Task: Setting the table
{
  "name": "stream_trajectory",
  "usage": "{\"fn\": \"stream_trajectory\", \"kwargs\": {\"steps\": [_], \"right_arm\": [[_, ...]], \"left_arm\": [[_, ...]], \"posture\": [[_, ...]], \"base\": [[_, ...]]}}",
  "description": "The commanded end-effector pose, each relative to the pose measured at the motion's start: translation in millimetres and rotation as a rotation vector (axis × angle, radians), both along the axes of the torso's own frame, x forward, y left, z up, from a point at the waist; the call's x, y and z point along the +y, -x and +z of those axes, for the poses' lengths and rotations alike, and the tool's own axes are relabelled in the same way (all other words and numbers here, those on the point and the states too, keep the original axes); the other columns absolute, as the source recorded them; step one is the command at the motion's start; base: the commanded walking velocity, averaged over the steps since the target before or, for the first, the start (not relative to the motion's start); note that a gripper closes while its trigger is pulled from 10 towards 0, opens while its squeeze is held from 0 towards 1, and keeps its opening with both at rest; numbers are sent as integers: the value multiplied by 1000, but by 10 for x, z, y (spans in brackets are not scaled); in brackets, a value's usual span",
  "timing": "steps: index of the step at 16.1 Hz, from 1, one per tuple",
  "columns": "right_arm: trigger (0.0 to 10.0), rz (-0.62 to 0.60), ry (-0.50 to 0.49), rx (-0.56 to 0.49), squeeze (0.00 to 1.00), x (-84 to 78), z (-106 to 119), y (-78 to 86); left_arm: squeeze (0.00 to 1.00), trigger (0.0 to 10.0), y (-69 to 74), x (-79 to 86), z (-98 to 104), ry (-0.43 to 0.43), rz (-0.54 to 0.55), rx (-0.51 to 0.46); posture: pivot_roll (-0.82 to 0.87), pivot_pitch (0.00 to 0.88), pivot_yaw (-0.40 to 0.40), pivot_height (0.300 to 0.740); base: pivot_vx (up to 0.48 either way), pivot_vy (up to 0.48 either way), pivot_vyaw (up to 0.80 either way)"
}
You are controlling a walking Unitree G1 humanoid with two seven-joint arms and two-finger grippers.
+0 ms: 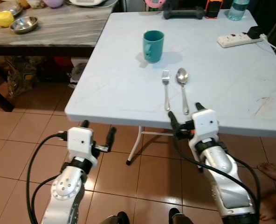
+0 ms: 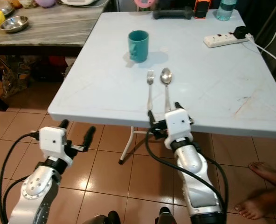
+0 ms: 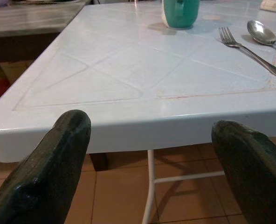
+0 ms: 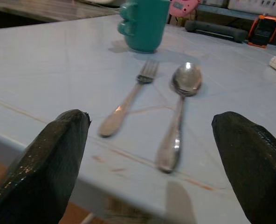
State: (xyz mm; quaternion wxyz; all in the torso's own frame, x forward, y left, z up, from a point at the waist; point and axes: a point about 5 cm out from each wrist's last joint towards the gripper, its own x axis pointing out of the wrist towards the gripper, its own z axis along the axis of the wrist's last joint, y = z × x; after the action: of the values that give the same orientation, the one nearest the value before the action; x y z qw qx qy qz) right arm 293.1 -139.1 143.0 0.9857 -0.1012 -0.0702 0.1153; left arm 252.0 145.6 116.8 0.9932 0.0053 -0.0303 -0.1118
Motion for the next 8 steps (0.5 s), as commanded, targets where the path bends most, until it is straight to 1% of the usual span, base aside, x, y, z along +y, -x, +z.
{"fn": "stream_trajectory", "kwargs": {"steps": [1, 8], "right_arm": [[10000, 12, -9, -15, 0, 50, 30, 15], [10000, 14, -9, -21, 0, 72, 25, 22]], "left_arm": [[0, 10000, 27, 46, 16, -13, 1, -9], [0, 10000, 38, 27, 7, -21, -26, -7]], "posture": [[-139, 170, 119, 740], [-133, 168, 131, 740]], "base": [[277, 0, 0], [365, 0, 0]]}}
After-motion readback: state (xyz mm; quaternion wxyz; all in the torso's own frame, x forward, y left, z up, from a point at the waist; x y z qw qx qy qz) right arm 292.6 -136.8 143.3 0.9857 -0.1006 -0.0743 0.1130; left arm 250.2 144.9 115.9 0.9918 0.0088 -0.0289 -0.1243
